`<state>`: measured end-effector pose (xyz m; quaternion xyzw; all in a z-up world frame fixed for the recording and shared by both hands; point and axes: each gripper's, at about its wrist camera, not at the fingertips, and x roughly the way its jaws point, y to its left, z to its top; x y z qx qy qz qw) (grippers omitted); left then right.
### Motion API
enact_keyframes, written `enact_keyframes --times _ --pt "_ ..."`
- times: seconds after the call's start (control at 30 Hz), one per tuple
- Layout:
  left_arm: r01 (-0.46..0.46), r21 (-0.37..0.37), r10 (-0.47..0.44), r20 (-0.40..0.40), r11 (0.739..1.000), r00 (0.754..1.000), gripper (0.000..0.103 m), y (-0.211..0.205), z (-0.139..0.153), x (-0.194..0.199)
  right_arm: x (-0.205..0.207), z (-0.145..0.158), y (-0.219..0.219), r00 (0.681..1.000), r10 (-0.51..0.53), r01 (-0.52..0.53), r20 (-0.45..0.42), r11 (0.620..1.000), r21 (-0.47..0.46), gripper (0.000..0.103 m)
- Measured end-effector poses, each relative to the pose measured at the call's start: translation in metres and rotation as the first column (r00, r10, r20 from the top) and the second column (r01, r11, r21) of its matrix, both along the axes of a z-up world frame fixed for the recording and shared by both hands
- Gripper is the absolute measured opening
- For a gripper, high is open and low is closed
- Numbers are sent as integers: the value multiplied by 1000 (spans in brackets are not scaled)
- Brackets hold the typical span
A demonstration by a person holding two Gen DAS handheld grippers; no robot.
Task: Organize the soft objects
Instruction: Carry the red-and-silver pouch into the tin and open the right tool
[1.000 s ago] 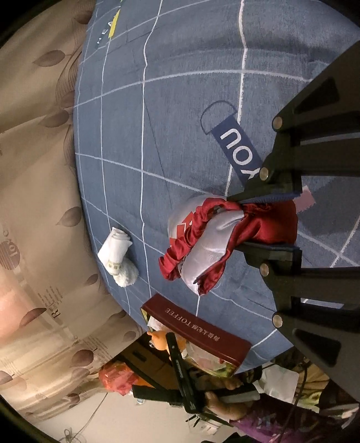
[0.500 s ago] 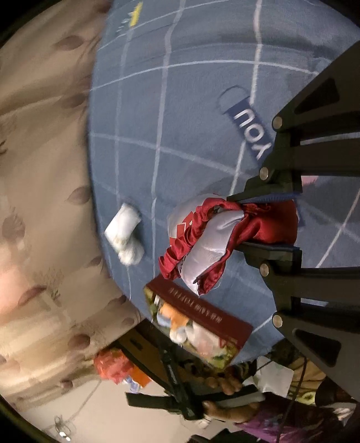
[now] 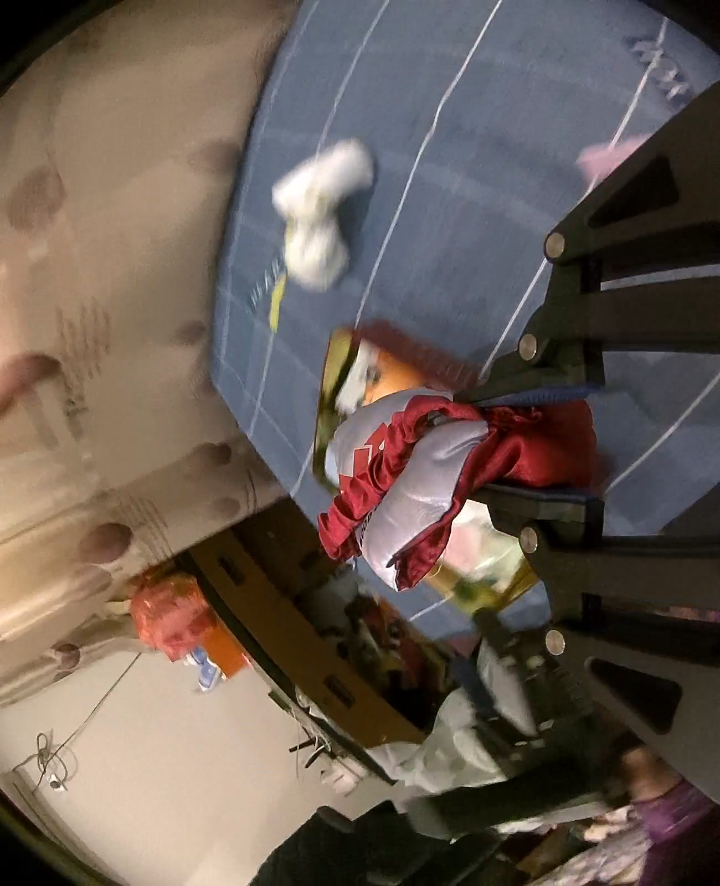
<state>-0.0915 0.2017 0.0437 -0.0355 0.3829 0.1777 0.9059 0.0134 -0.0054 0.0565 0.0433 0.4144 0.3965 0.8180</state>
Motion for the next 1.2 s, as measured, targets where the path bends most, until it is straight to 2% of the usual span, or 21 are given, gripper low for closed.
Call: enact_keyframes --times 0.13,0.27,0.4,0.5,0.6,0.7,0.73,0.77,0.83,0.87,1.03,1.1,1.13,1.2 --pt "-68 -38 69 24 997 997 66 21 0 -8 26 -5 52 999 13 -12 -43 1000 6 22" --pt "-99 -98 105 54 990 993 66 41 1 -12 49 -17 94 999 -11 8 -41 998 -57 22" --pt "-107 -121 112 38 987 993 66 46 -2 -10 63 -26 116 998 -51 46 -41 993 -107 23" --pt "-102 -131 107 32 986 994 66 47 -3 -9 62 -31 135 998 -70 70 10 979 -192 25" --pt "-96 -119 101 39 988 994 66 45 -3 -8 59 -34 141 997 -66 73 37 969 -238 27" --pt "-92 -115 98 42 989 994 66 44 -2 -8 54 -35 143 998 -58 65 36 968 -241 36" --pt "-93 -115 98 41 989 994 66 44 -3 -8 53 -35 141 997 -63 70 35 969 -238 45" --pt "-93 -115 98 40 989 994 66 44 -3 -8 52 -35 140 998 -59 64 30 972 -227 61" --pt "-93 -120 97 32 988 995 66 45 -3 -7 50 -33 133 997 -66 70 30 977 -201 82" --pt "-92 -124 97 31 988 995 66 45 -4 -7 48 -31 129 997 -73 78 35 978 -191 85" --pt "-85 -111 89 29 990 996 66 41 -3 -7 31 -17 96 997 -57 60 45 996 -62 86" --pt "-75 -110 78 17 991 997 66 39 -5 -6 20 -14 74 991 -91 96 96 994 -49 90" --pt "-73 -111 75 17 991 997 66 39 -5 -6 13 -14 60 982 -125 135 141 989 -63 95" --pt "-69 -103 72 21 992 997 66 37 -5 -6 3 -19 28 953 -189 222 237 967 -121 98"
